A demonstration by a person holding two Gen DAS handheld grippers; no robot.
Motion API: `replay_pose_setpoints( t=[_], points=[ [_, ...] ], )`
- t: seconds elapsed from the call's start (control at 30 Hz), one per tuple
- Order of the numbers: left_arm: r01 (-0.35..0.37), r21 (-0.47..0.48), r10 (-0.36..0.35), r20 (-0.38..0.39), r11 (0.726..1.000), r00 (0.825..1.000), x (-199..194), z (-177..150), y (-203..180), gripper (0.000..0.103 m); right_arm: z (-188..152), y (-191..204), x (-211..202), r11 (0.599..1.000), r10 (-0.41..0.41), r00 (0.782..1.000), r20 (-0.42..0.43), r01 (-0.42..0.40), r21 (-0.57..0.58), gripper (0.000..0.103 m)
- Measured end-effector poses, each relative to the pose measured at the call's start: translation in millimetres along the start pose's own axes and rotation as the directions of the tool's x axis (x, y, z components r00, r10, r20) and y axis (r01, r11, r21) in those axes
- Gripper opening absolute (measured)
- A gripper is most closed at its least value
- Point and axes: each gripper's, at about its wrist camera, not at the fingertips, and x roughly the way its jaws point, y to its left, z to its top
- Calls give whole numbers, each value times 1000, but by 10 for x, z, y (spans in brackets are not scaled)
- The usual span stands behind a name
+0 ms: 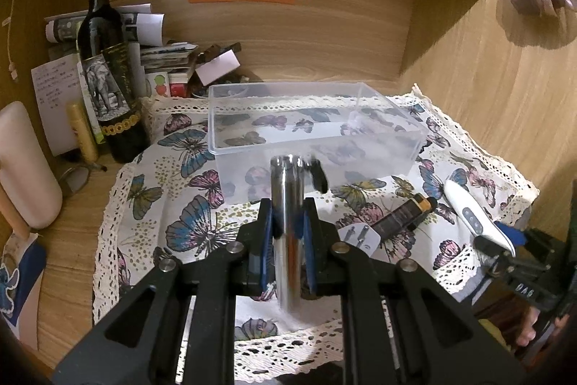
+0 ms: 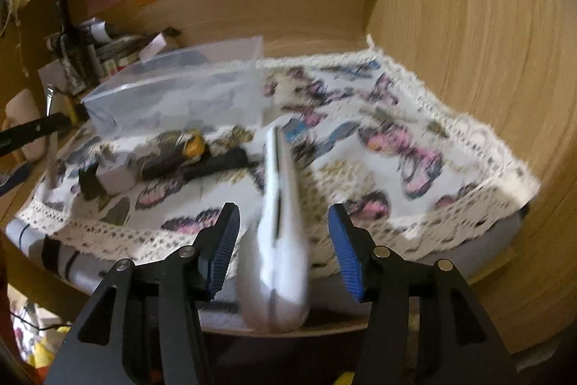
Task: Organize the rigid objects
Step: 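Carry the tube and tape measure with both tools over the clear box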
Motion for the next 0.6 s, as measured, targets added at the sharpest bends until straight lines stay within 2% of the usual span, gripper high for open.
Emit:
replay_pose_setpoints(
  t=[0.07, 0.13, 0.17, 0.33, 0.6],
  points=[
    [0, 4, 0, 0, 1000, 1000, -3, -10, -19, 15, -54, 35, 61, 1000, 8, 1000, -25, -8, -6, 48],
    [1, 10, -1, -1, 1000, 1000, -1, -16, -33, 15, -92, 46, 81, 1000, 4, 1000, -24, -4, -6, 42],
    [0, 12, 0, -1, 1000, 1000, -1, -18, -40, 15, -95, 40, 74, 1000, -6, 1000, -16, 6, -5, 35],
    [0, 17, 0, -1, 1000, 1000, 17, -12, -50, 15, -44, 7, 2, 1000, -5, 1000, 5, 4, 14, 34],
    [14, -8, -14, 5, 1000, 1000, 20, 58, 30, 15, 321, 40, -176, 1000, 25, 993, 119, -25, -2, 34]
  ],
)
